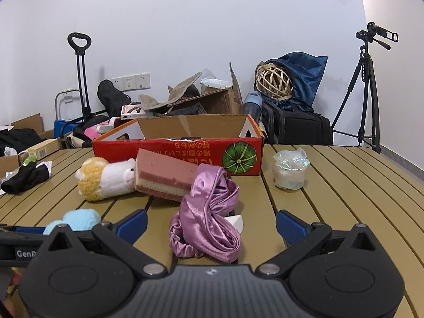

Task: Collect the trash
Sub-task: 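Move the left gripper to the blue plush toy while the right gripper approaches the pink satin scrunchie, then close the left gripper on the blue plush toy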

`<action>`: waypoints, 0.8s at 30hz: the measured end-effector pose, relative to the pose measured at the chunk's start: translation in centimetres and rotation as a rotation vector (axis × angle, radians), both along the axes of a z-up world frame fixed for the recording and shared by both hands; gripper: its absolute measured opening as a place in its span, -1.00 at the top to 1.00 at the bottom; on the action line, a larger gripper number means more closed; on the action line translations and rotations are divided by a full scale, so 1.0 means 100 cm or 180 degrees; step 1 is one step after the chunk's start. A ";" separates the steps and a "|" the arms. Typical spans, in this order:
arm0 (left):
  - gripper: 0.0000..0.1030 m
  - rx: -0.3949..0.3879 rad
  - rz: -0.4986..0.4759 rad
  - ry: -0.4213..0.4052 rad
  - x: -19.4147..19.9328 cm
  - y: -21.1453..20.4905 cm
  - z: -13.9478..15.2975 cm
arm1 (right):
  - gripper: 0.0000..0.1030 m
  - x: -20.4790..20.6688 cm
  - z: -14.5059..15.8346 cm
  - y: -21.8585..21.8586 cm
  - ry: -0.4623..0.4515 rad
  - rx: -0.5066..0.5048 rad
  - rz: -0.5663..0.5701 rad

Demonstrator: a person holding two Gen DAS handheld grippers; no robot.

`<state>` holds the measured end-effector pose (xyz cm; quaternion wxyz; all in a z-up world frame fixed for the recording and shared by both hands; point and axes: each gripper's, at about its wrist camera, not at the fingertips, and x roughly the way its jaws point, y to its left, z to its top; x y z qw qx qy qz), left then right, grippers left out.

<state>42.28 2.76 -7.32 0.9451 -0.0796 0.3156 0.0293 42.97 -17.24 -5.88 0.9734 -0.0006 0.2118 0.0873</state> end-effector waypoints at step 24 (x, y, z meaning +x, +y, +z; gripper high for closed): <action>-0.51 0.0423 0.0306 -0.0637 -0.036 0.022 0.029 | -1.00 0.014 -0.013 0.017 0.0185 -0.0102 0.0014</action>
